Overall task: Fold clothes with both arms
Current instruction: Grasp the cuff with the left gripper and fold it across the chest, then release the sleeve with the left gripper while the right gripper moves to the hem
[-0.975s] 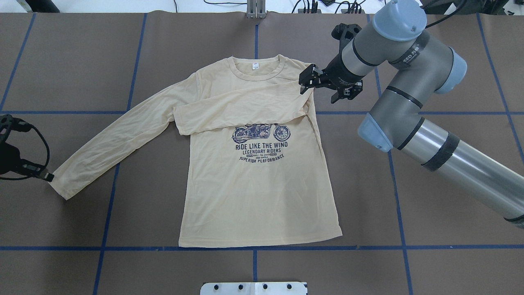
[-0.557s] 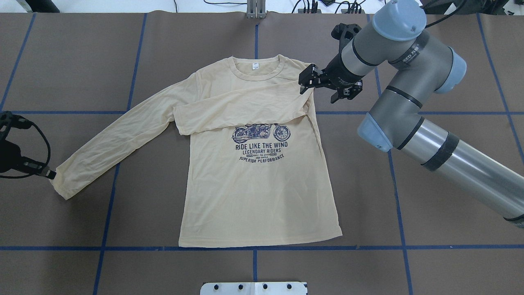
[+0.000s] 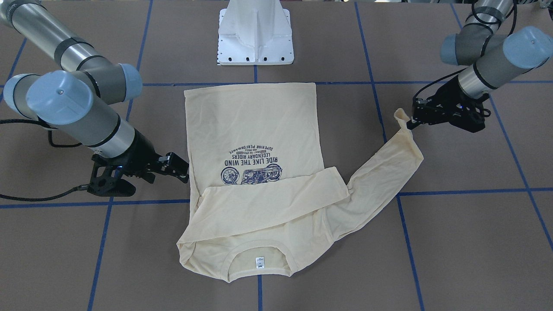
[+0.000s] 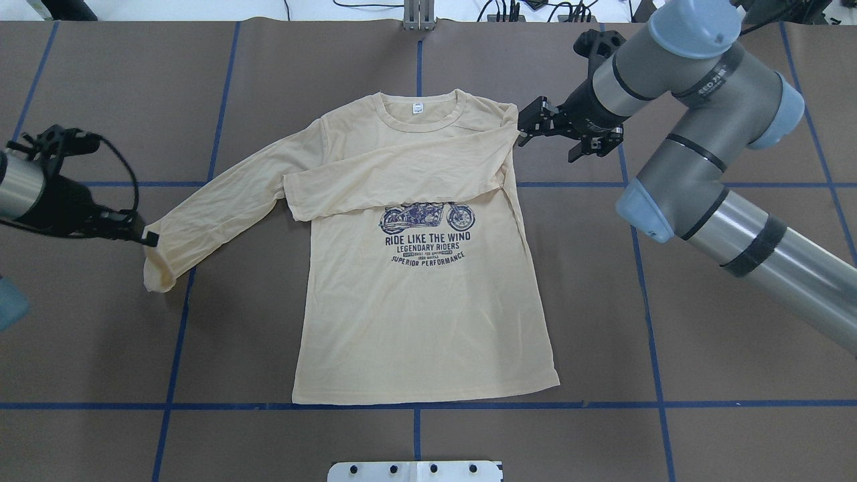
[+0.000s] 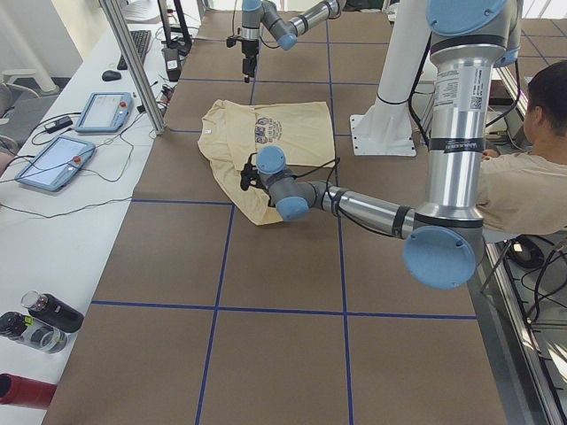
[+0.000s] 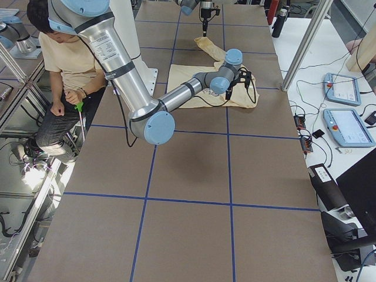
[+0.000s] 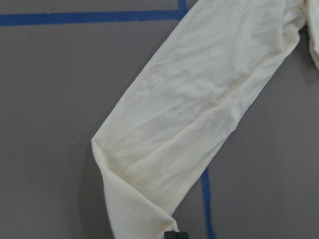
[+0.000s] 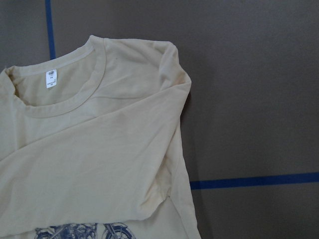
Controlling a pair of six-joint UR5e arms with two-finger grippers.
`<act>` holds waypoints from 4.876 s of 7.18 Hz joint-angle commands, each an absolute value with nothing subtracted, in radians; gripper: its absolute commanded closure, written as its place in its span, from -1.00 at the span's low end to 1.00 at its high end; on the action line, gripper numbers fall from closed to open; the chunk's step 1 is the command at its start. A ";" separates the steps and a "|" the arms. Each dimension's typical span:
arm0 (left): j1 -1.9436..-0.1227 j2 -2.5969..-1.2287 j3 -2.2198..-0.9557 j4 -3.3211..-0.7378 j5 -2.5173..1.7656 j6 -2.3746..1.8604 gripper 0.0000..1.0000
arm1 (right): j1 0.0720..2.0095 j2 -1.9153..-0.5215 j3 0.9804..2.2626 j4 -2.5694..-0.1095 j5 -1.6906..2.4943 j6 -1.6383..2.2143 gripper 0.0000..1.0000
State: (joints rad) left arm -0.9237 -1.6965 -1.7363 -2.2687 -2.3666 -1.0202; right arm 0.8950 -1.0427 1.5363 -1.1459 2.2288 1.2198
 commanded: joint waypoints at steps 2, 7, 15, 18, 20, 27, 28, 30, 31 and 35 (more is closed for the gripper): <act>-0.908 -2.105 -1.717 -1.924 -2.332 -1.185 1.00 | 1.004 -1.211 1.637 -1.147 2.267 1.143 -0.99; -0.729 -2.466 -1.488 -2.082 -2.076 -1.381 1.00 | 1.054 -1.249 1.623 -1.149 2.280 1.058 -0.99; -0.548 -2.574 -1.315 -2.154 -1.849 -1.381 1.00 | 1.057 -1.258 1.624 -1.147 2.281 1.058 -0.99; -0.525 -2.595 -1.236 -2.223 -1.830 -1.390 0.12 | 1.055 -1.266 1.621 -1.147 2.276 1.060 -0.99; -0.525 -2.602 -1.236 -2.226 -1.830 -1.457 -0.32 | 1.052 -1.266 1.621 -1.149 2.273 1.061 -0.99; -0.632 -2.211 -1.673 -2.210 -1.959 -1.413 -0.50 | 0.601 -1.272 1.853 -1.146 1.840 1.809 -0.99; -0.638 -2.183 -1.686 -2.210 -1.957 -1.407 -0.50 | 0.515 -1.317 1.885 -1.146 1.774 1.901 -0.98; -0.643 -2.180 -1.686 -2.210 -1.956 -1.407 -0.51 | 0.335 -1.374 1.925 -1.147 1.579 2.010 -0.96; -0.641 -2.180 -1.686 -2.210 -1.956 -1.407 -0.51 | 0.304 -1.406 1.925 -1.147 1.569 2.020 -0.95; -0.640 -2.178 -1.687 -2.210 -1.954 -1.416 -0.52 | 0.212 -1.495 2.002 -1.147 1.569 2.071 -0.87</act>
State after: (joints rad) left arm -0.6404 -2.1794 -1.6871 -2.2105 -1.9544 -1.4119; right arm 0.2476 -1.4655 1.9774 -1.1474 1.5741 2.0559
